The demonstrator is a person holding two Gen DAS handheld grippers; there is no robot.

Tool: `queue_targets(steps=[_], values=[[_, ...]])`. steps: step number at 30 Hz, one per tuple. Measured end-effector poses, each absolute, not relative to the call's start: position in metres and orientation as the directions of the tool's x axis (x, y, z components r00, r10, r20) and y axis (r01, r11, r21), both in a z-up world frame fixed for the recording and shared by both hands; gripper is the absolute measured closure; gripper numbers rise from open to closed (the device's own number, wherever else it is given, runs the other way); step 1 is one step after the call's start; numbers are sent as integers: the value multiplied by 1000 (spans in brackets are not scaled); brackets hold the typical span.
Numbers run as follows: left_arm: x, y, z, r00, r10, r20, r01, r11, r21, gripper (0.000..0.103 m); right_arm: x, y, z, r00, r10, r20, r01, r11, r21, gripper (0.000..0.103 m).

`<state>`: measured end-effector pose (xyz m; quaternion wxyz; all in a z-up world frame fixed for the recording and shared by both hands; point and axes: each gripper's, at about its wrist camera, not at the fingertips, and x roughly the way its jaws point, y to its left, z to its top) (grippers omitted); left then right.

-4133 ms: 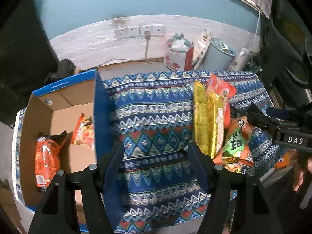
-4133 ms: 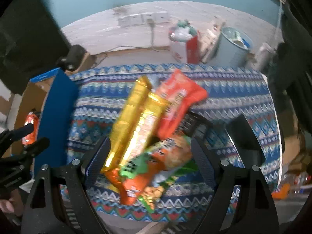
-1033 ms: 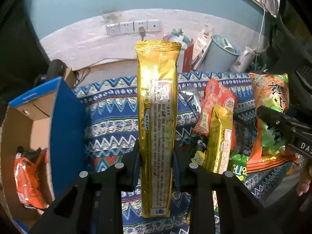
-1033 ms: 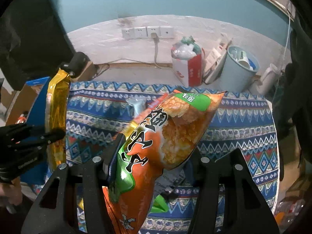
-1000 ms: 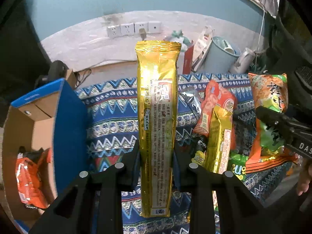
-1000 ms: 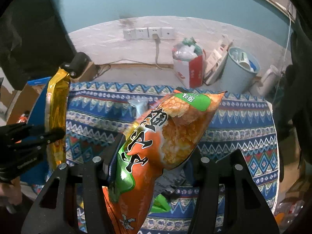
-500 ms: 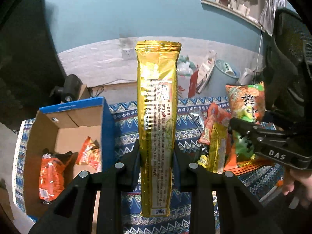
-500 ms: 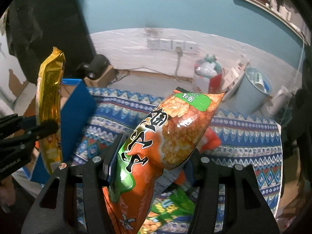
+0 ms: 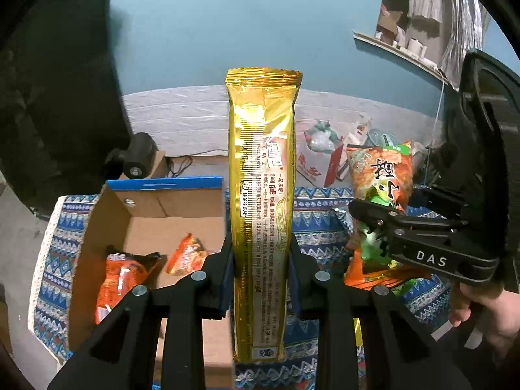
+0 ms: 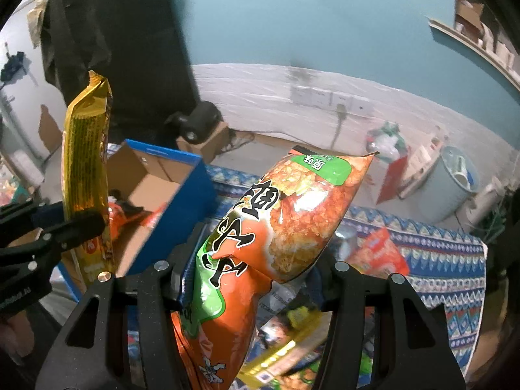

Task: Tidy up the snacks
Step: 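Lift both held snacks and carry them over the cardboard box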

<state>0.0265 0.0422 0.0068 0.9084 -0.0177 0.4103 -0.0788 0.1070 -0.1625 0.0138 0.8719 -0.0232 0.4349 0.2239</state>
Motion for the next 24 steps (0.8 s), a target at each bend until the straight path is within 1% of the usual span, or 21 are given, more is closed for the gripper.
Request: queue_targets(steps=[4, 14, 21, 24], values=[[23, 61, 7, 656, -145, -740, 101, 989, -104, 75, 108, -139, 20, 514, 393, -762, -441, 883, 158, 49], [22, 120, 2, 674, -60, -737, -22, 995, -101, 75, 110, -77, 25, 480, 438, -760, -520, 840, 156, 49], [28, 155, -19, 644, -17, -765, -98, 990, -105, 75, 115, -40, 19, 448, 454, -770, -560, 814, 154, 49], [33, 166, -33, 610, -7, -792, -122, 987, -103, 74, 118, -25, 14, 431, 457, -778, -581, 801, 148, 49]])
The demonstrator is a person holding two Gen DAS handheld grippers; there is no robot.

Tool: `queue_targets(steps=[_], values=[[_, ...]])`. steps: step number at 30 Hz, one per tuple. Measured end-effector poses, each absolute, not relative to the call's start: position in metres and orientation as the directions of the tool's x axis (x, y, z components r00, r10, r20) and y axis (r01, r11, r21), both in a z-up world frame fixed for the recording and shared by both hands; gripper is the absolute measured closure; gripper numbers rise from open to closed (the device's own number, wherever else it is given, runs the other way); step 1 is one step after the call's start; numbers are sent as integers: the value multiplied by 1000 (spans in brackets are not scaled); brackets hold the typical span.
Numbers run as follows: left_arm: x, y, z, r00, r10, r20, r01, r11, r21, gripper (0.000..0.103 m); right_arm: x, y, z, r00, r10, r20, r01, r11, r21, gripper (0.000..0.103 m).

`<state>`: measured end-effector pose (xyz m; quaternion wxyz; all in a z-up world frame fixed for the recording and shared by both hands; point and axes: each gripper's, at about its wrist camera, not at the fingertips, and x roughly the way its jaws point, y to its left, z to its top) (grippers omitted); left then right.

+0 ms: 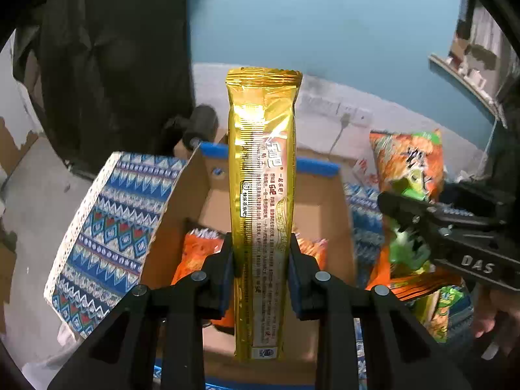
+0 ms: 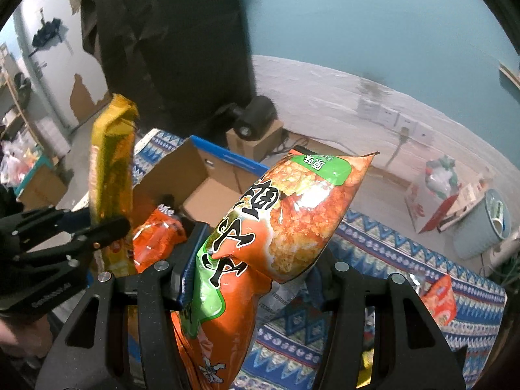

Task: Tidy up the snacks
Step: 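Lift both held snacks and carry them over the cardboard box, then open both grippers to drop the snacks into the box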

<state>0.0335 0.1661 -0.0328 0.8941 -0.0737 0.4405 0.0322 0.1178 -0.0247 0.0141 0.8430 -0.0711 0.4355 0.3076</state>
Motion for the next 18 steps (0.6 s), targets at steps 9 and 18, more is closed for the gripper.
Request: queue_targets(steps=[9, 18], values=[[41, 192, -65, 518, 0, -855, -194, 974, -118, 73, 130, 12, -9, 349, 465, -814, -637, 754, 158, 49], [35, 204, -60, 515, 57, -855, -232, 970, -75, 57, 135, 32, -31, 271, 461, -845, -663, 726, 183, 49]])
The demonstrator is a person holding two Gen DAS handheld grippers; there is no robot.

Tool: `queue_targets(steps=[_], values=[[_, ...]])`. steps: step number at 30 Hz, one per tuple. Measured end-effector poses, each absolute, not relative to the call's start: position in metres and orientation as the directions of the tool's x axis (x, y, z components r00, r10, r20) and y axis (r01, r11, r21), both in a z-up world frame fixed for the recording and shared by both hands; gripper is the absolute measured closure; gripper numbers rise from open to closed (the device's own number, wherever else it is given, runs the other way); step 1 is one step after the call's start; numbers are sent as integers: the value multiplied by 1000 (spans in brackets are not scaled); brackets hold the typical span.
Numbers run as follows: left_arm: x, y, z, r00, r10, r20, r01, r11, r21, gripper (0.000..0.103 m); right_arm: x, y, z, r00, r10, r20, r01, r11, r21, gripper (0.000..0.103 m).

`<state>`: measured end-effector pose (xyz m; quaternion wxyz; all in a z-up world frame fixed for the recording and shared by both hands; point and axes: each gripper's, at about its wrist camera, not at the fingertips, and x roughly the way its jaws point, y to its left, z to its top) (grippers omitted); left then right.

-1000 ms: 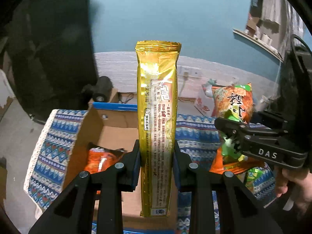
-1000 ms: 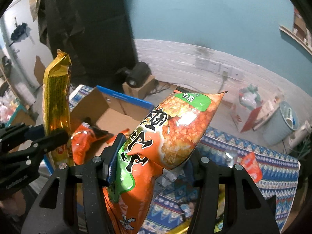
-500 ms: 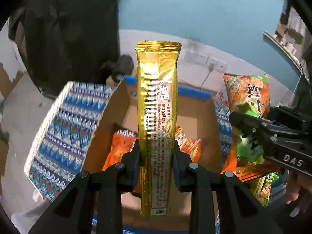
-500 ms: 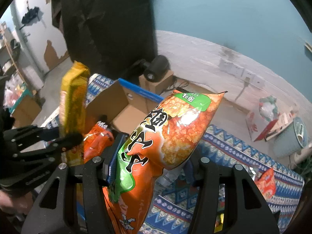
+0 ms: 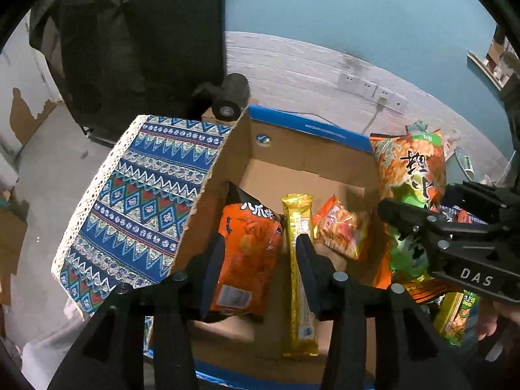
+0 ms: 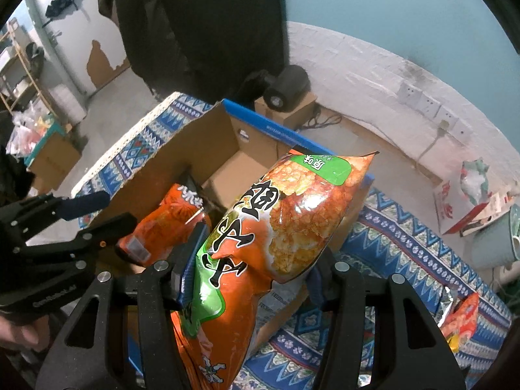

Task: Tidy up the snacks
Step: 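Open both grippers to drop the snacks into the box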

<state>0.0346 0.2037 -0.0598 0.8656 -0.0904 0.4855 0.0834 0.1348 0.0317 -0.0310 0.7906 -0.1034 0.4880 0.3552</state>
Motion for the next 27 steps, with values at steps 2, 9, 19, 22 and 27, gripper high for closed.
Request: queue_targets(steps=[2, 9, 19, 22, 27], values=[[34, 206, -61, 512, 55, -857, -237, 968, -79, 57, 134, 34, -33, 263, 457, -850, -665, 724, 184, 49], [35, 202, -56, 515, 53, -856, -225, 971, -75, 55, 132, 38, -34, 232, 464, -855, -681, 705, 198, 32], [37, 182, -50, 528, 0, -849, -173, 979, -107, 44, 132, 10, -18, 310, 421, -852, -620, 769, 155, 25], [38, 168, -45, 535, -1, -845, -143, 985, -92, 39, 132, -6, -14, 328, 405, -854, -592, 792, 149, 23], [37, 139, -38, 545, -24, -838, -76, 994, -78, 32, 129, -42, -10, 354, 373, -858, -531, 835, 144, 20]])
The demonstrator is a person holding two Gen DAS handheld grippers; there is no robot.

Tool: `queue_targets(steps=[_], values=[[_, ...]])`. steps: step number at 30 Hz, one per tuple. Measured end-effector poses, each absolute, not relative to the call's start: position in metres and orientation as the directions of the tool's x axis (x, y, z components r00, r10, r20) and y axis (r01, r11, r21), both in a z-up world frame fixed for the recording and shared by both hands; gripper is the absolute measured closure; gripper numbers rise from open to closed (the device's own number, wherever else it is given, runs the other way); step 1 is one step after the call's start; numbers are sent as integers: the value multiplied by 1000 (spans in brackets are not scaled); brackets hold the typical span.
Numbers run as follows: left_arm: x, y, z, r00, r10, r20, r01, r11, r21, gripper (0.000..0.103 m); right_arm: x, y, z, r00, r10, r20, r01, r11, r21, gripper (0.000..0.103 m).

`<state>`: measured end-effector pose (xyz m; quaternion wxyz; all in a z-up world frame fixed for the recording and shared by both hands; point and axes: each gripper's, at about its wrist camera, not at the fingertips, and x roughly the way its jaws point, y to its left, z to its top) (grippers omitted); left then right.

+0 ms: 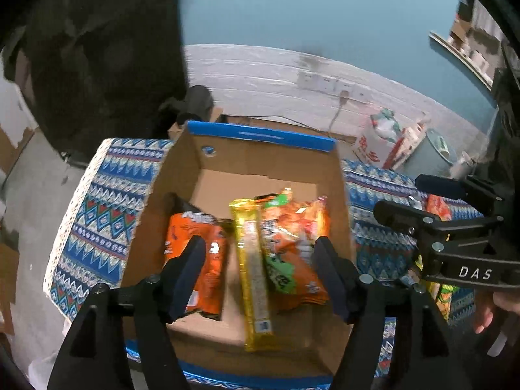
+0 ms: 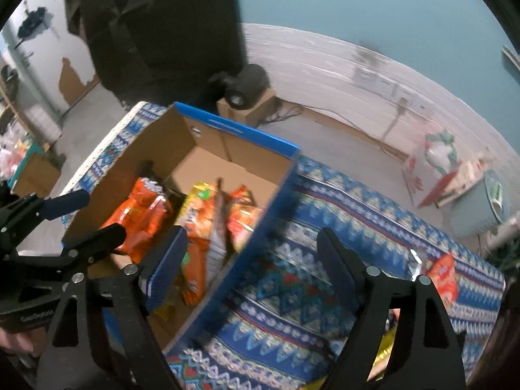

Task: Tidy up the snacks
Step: 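Move both grippers back toward the remaining snack pile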

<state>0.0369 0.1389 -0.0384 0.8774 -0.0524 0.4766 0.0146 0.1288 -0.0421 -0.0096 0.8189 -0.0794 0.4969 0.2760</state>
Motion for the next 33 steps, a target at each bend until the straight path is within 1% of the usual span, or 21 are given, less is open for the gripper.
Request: queue_targets(steps=[5, 18, 27, 33], values=[[37, 110, -37, 537, -69, -840, -7, 996, -86, 30, 125, -80, -11, 361, 324, -875, -455, 880, 138, 20], [40, 49, -45, 499, -105, -860, 109, 992, -58, 30, 108, -174, -14, 377, 242, -894, -291, 947, 133, 20], [37, 1, -67, 436, -156, -887, 200, 977, -73, 30, 90, -225, -31, 340, 204, -918, -195, 970, 143, 20], [32, -30, -78, 403, -159, -901, 261, 964, -53, 30, 79, -252, -47, 311, 191, -931, -129, 979, 158, 20]])
